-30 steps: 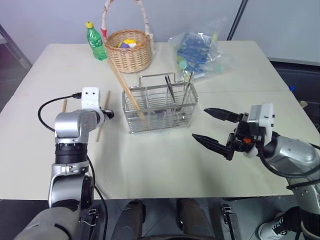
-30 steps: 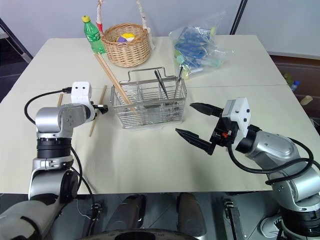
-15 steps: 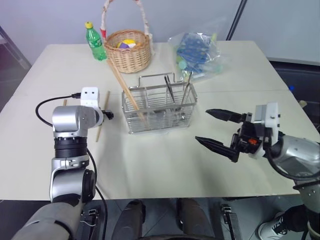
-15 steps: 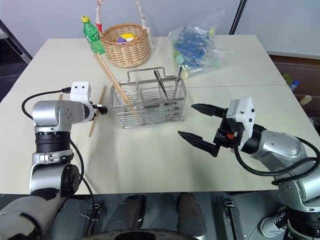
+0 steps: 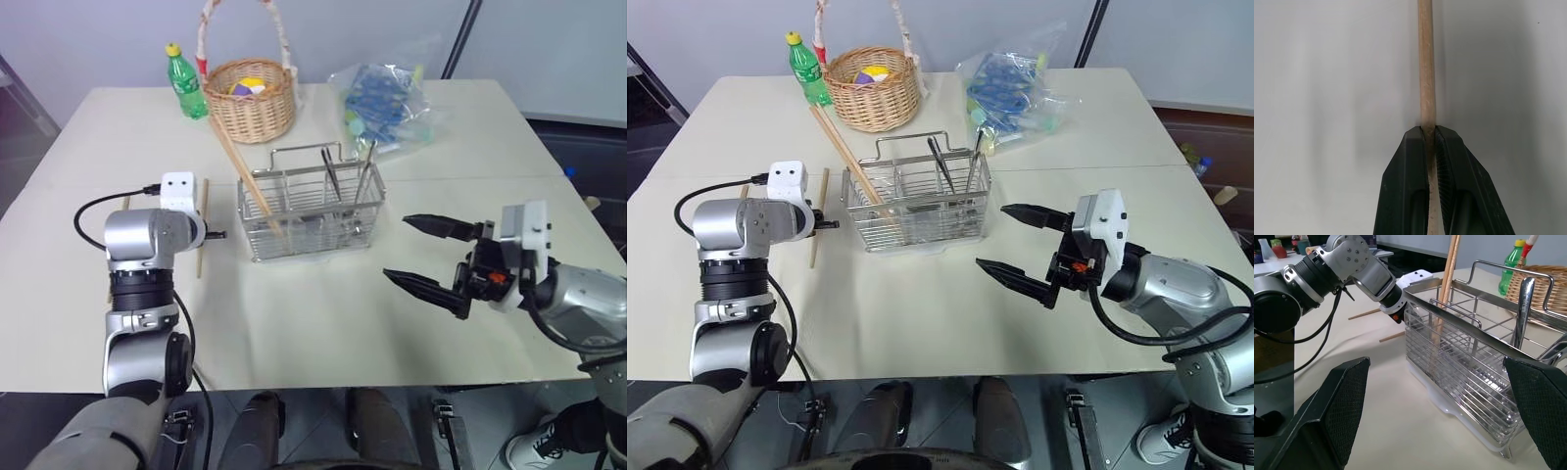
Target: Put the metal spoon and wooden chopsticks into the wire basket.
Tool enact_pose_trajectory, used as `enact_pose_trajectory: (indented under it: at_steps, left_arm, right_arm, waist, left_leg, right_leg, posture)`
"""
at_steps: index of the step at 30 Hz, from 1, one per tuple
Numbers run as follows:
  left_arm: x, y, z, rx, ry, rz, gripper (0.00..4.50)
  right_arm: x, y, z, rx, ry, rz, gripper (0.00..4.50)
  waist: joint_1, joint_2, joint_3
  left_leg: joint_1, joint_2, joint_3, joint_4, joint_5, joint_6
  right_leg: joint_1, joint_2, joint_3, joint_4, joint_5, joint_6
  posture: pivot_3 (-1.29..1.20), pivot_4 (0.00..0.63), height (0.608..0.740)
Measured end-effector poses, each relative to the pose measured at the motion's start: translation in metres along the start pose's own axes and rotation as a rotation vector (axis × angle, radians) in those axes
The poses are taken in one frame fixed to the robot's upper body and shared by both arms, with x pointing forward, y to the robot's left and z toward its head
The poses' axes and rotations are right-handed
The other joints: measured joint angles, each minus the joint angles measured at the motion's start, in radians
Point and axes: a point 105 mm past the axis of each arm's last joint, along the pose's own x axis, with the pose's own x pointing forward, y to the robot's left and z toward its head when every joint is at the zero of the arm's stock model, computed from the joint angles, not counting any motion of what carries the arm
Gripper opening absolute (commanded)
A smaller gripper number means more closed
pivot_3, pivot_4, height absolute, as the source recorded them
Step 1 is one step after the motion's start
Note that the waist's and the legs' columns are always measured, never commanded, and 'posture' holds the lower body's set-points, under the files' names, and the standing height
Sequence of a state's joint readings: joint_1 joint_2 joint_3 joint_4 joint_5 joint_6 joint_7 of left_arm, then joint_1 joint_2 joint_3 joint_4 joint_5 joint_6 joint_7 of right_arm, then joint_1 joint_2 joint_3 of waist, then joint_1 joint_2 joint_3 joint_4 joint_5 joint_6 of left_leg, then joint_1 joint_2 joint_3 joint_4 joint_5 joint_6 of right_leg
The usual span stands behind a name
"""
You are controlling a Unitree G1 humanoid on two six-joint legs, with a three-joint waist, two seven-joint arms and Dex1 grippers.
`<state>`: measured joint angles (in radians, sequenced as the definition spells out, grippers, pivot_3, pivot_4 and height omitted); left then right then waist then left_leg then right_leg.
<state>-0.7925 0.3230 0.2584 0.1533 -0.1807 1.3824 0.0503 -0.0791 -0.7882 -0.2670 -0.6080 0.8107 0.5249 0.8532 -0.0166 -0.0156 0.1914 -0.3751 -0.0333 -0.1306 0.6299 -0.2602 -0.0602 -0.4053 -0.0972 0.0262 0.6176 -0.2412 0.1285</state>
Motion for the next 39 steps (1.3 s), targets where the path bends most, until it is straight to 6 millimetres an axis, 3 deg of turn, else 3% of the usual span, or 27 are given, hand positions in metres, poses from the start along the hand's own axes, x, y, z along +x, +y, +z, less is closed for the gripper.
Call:
enact_pose_trajectory:
  at_steps: [5, 8, 14, 18, 21, 23, 29, 33, 39]
  left_arm:
    - [0.001, 0.008, 0.001, -0.007, -0.031, 0.019, 0.09]
    - [0.002, 0.024, 0.011, -0.051, -0.142, 0.060, 0.09]
    - [-0.034, 0.092, 0.075, -0.135, -0.531, 0.162, 0.09]
    - [-0.067, 0.099, 0.118, -0.176, -0.778, -0.016, 0.09]
    - [-0.106, 0.081, 0.148, -0.121, -0.975, -0.250, 0.09]
    - [-0.129, 0.062, 0.156, -0.082, -1.068, -0.430, 0.09]
    - [-0.177, 0.002, 0.152, -0.038, -1.195, -0.936, 0.09]
    - [-0.187, -0.047, 0.133, -0.055, -1.126, -1.226, 0.09]
    - [-0.173, -0.082, 0.101, -0.100, -0.983, -1.377, 0.09]
  right_arm:
    - [-0.003, -0.001, 0.000, -0.005, 0.006, -0.003, 4.50]
    - [-0.004, 0.000, -0.002, 0.005, 0.012, -0.007, 4.50]
    - [-0.007, 0.001, -0.001, 0.005, 0.010, -0.025, 4.50]
    - [-0.006, 0.001, 0.000, 0.003, 0.007, -0.033, 4.50]
    - [-0.007, 0.001, -0.001, 0.004, 0.008, -0.037, 4.50]
    - [-0.007, 0.001, -0.001, 0.007, 0.009, -0.040, 4.50]
    - [-0.006, 0.001, -0.001, 0.001, 0.005, -0.047, 4.50]
    - [-0.003, 0.001, -0.001, -0.006, -0.003, -0.042, 4.50]
    - [-0.002, 0.000, -0.002, -0.002, -0.010, -0.054, 4.50]
  waist:
    - [-0.001, 0.000, 0.000]
    - [0.002, -0.001, 0.000]
    - [0.006, -0.002, 0.001]
    - [0.010, -0.004, 0.001]
    - [0.008, -0.004, 0.001]
    - [0.005, -0.004, 0.001]
    - [0.003, -0.004, 0.001]
    - [0.003, -0.004, 0.001]
    - [0.000, -0.004, 0.001]
  left_leg:
    - [0.000, 0.000, 0.000, 0.000, 0.000, 0.000]
    - [-0.001, 0.000, 0.000, 0.000, 0.000, -0.001]
    - [-0.002, 0.000, 0.000, 0.000, 0.001, -0.001]
    - [-0.003, 0.000, 0.000, 0.001, 0.001, -0.001]
    - [-0.004, -0.001, 0.000, 0.001, 0.001, -0.001]
    - [-0.004, -0.001, 0.000, 0.001, 0.001, -0.001]
    - [-0.002, -0.001, 0.000, 0.001, 0.001, -0.001]
    - [-0.002, -0.001, -0.001, 0.002, 0.001, -0.001]
    - [-0.001, -0.001, 0.000, 0.002, 0.001, -0.001]
  right_leg:
    - [0.000, 0.000, 0.000, 0.000, 0.000, 0.000]
    - [-0.001, 0.000, 0.000, 0.000, 0.000, 0.000]
    - [-0.001, -0.001, 0.000, 0.000, 0.000, 0.000]
    - [-0.001, -0.001, 0.000, -0.001, 0.000, 0.000]
    - [-0.001, -0.002, 0.000, -0.002, 0.000, 0.000]
    - [-0.001, -0.002, 0.000, -0.002, 0.000, 0.001]
    - [0.000, -0.002, 0.000, 0.000, 0.000, 0.001]
    - [0.001, -0.002, 0.000, 0.000, 0.000, 0.001]
    - [0.001, -0.001, 0.000, 0.001, 0.000, 0.000]
  posture:
    - [0.00, 0.150, 0.740]
    - [0.00, 0.150, 0.740]
    - [0.00, 0.150, 0.740]
    - [0.00, 0.150, 0.740]
    - [0.00, 0.150, 0.740]
    - [0.00, 0.150, 0.740]
    - [0.00, 0.150, 0.740]
    - [0.00, 0.150, 0.740]
    - [0.00, 0.150, 0.740]
